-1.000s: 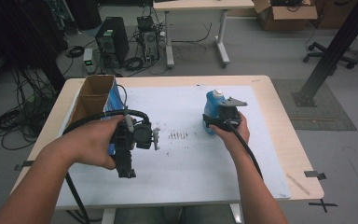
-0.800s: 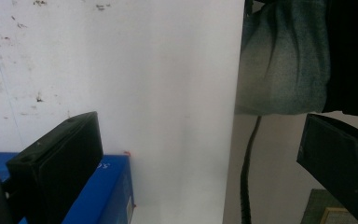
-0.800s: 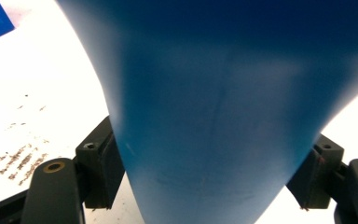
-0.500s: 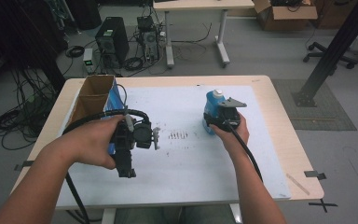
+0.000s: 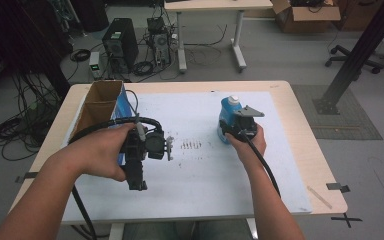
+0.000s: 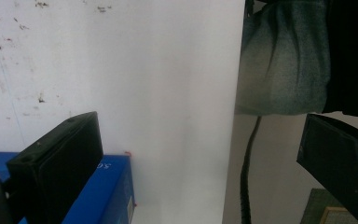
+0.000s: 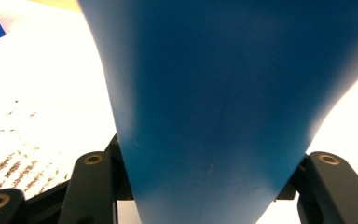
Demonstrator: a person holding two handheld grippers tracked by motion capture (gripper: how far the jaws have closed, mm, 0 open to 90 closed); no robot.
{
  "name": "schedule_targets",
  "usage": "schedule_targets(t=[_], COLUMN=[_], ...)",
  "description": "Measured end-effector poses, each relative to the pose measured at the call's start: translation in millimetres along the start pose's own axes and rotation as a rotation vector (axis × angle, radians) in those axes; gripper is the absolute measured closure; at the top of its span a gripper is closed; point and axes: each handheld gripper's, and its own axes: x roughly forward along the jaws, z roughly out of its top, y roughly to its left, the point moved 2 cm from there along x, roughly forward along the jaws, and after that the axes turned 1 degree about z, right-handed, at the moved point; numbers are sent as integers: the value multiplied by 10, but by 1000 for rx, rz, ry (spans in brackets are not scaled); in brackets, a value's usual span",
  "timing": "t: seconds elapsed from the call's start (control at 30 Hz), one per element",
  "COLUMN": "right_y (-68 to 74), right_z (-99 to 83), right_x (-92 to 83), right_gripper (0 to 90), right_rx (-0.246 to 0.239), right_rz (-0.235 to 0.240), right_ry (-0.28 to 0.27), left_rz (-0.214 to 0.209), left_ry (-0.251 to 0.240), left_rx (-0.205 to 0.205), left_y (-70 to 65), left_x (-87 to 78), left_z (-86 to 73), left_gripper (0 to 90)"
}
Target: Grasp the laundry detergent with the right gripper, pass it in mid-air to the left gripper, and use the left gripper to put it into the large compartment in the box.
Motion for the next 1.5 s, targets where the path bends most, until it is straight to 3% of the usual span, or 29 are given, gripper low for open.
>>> schedule_targets(t=[0.33, 0.53, 0.63, 0.67, 0.77, 0.8, 0.83, 0.87, 0.9, 0.97, 1.03, 1.1, 1.2, 1.27, 1.3, 1.33, 1.4, 1.43, 1.5], right_y=[-40, -58, -41, -41, 2, 2, 23, 23, 50, 57, 69, 85, 105, 144, 144, 182, 203, 248, 266], right_z=[6, 157, 333, 333, 514, 514, 588, 588, 644, 662, 698, 712, 723, 723, 723, 721, 718, 707, 698], right_x=[-19, -171, -354, -354, -560, -560, -656, -656, -738, -771, -854, -907, -955, -1031, -1031, -1082, -1100, -1135, -1144], right_gripper=[468, 468, 468, 468, 467, 467, 466, 466, 465, 465, 464, 463, 463, 462, 462, 461, 461, 461, 460], right_rx=[11, -16, -51, -51, -118, -118, -147, -147, -187, -198, -233, -265, -303, -348, -348, -370, -391, -428, -441], right_rz=[18, 60, 122, 122, 204, 204, 255, 255, 302, 327, 397, 437, 472, 540, 540, 586, 601, 636, 655], right_ry=[-10, -40, -63, -63, -74, -74, -74, -74, -72, -74, -64, -55, -43, -36, -36, -33, -36, -32, -29], left_rz=[2, 10, 18, 18, 25, 26, 29, 29, 32, 32, 34, 34, 37, 37, 37, 37, 38, 39, 40], left_ry=[6, 8, 3, 3, 3, 1, 1, 1, 2, 4, 8, 5, 4, 2, 2, -2, -3, -4, -5], left_rx=[4, -2, -2, -2, -6, -7, -8, -8, -12, -13, -12, -19, -16, -16, -16, -16, -13, -12, -10], left_y=[-9, 13, 32, 32, 53, 60, 77, 77, 93, 99, 125, 135, 150, 166, 166, 177, 186, 198, 202], left_x=[-11, -39, -78, -78, -110, -117, -132, -132, -143, -143, -150, -158, -169, -185, -185, -200, -208, -225, -234], left_z=[29, 23, 32, 32, 34, 33, 29, 29, 24, 22, 25, 30, 40, 58, 58, 75, 85, 104, 113], left_gripper=[4, 4, 4, 4, 4, 4, 4, 4, 4, 4, 4, 4, 4, 4, 4, 4, 4, 4, 4])
